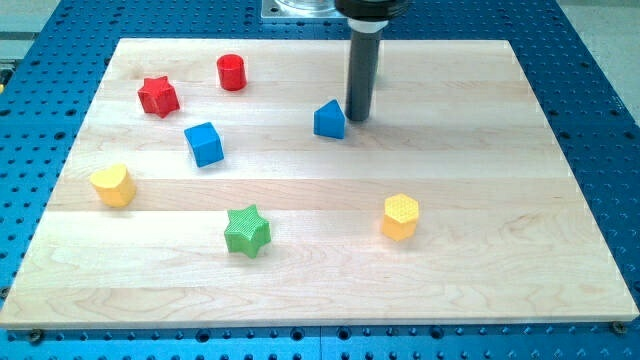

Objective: Slide the red circle top of the red star

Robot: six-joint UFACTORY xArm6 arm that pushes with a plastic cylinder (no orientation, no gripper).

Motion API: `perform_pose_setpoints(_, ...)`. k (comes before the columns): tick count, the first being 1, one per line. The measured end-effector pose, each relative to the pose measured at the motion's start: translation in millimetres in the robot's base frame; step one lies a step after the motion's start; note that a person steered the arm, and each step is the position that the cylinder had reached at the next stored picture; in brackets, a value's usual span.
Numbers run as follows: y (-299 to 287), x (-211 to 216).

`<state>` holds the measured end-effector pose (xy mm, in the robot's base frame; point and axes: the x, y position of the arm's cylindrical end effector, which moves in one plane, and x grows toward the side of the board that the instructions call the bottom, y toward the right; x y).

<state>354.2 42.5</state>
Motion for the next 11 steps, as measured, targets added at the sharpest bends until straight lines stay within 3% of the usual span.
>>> perform_pose_setpoints(2, -49, -15)
perform_pose_setpoints(4, -146, -74)
perform_pose_setpoints(5, -214, -78)
perform_pose_setpoints(7, -231, -90)
perform_pose_setpoints(8, -192, -88)
perform_pose_setpoints(9, -186, -127)
perform_pose_setpoints(10, -208, -126)
perform_pose_setpoints(11, -181, -81)
